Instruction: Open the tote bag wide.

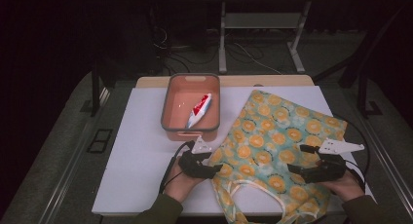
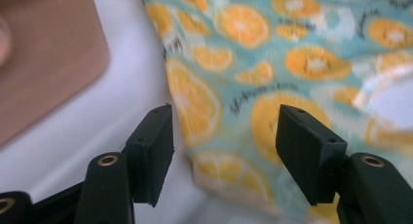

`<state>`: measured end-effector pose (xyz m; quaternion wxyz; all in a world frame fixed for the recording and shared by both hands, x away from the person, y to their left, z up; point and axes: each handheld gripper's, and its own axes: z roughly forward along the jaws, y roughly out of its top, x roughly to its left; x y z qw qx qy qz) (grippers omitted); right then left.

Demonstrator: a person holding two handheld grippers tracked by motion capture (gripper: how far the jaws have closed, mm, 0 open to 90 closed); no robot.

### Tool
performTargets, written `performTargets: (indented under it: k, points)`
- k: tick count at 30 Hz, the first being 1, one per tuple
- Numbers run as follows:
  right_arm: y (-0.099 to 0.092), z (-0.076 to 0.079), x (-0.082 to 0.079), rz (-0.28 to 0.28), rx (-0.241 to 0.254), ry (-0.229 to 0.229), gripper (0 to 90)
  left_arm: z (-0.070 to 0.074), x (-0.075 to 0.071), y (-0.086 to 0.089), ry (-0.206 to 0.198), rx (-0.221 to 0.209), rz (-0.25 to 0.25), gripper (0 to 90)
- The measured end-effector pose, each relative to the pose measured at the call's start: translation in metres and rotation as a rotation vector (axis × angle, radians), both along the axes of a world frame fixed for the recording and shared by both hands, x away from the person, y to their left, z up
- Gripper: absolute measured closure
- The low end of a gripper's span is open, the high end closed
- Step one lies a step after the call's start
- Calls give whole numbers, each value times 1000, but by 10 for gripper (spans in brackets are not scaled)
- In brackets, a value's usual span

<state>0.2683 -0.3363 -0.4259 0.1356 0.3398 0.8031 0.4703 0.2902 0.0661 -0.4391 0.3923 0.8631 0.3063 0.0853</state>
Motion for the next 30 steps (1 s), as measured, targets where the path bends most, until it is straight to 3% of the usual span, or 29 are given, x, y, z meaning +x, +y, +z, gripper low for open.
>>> performTargets:
  k: [2, 4, 5, 7, 9, 11, 20, 24, 27, 30]
  points:
    - [0, 0, 0, 0, 0, -1, 95, -4, 0, 1, 17, 5, -4, 375]
    - [1, 0, 0, 1, -1, 0, 95, -8, 2, -2, 30, 18, -7, 430]
    - [1, 0, 0, 1, -1, 0, 96, -10, 1, -5, 2, 48, -22, 487]
    - [0, 0, 0, -1, 0, 0, 96, -9, 0, -6, -17, 71, -35, 645]
    - [0, 0, 0, 1, -2, 0, 96, -8, 1, -6, -20, 66, -63, 819]
    - [1, 0, 0, 3, -2, 1, 96, -7, 3, -7, -29, 72, -73, 883]
    - [1, -1, 1, 1, -5, 3, 96, -2, 40, -11, -99, 72, 32, 888]
    - [1, -1, 1, 1, -5, 1, 95, -6, 46, -12, -90, 71, 37, 873]
    - [0, -1, 0, 4, -3, 0, 96, -4, 44, -10, -91, 63, 35, 738]
    - [1, 1, -1, 14, -4, 5, 96, 4, 38, -2, -95, 16, 39, 626]
